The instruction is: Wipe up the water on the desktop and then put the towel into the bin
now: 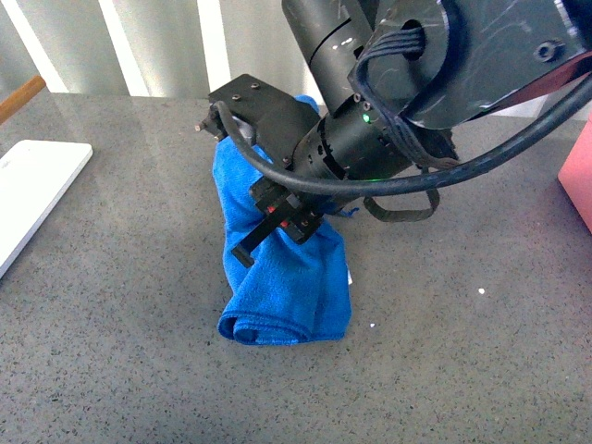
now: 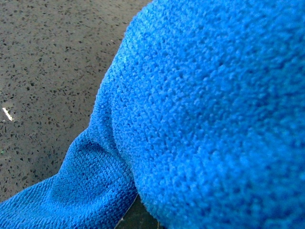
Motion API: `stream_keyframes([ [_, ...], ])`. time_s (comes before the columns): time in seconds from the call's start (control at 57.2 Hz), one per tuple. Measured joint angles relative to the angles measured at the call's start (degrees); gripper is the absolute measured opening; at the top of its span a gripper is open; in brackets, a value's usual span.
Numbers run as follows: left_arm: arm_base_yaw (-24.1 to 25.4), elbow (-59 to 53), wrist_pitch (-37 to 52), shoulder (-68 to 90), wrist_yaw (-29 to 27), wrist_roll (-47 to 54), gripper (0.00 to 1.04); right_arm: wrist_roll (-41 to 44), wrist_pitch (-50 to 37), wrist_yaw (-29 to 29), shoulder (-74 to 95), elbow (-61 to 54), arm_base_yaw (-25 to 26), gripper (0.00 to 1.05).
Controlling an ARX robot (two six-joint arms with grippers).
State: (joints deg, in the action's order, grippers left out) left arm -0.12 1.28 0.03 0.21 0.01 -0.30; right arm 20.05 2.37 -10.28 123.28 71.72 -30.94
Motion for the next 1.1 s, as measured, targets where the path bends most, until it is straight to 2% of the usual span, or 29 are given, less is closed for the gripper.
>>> stream_keyframes([
  [0.14,0.00,0.00,0.00,0.00,0.00,0.02,0.98,-5.84,1.57,7.50,-5.70,-2.69,2.05,0.06],
  [0.419,0.00,0.00,0.00,0.00,0.00,0.02,0.98,-11.08,6.97,14.32,-22.36,1.18,8.37,0.06],
  [0.559,0.00,0.00,0.00,0.02,0.00,0.02,0.98,-10.75,16.24,23.06,-30.03,9.05,14.47,0.06],
  [0.681,0.00,0.00,0.00,0.02,0.00,0.02,0.98,-9.03,27.67,32.24,-32.28,13.51,22.29,0.06],
  [0.769,0.00,0.00,0.00,0.02,0.00,0.02,0.98,-6.23,31.36,33.31,-33.94,11.15,26.77,0.06],
  [0.926,0.00,0.00,0.00,0.02,0.00,0.02,0.98,-0.61,31.06,32.50,-36.17,4.48,34.88,0.06],
  [1.101,0.00,0.00,0.00,0.02,0.00,0.02,0.98,1.81,29.16,31.87,-36.15,0.92,38.58,0.06],
])
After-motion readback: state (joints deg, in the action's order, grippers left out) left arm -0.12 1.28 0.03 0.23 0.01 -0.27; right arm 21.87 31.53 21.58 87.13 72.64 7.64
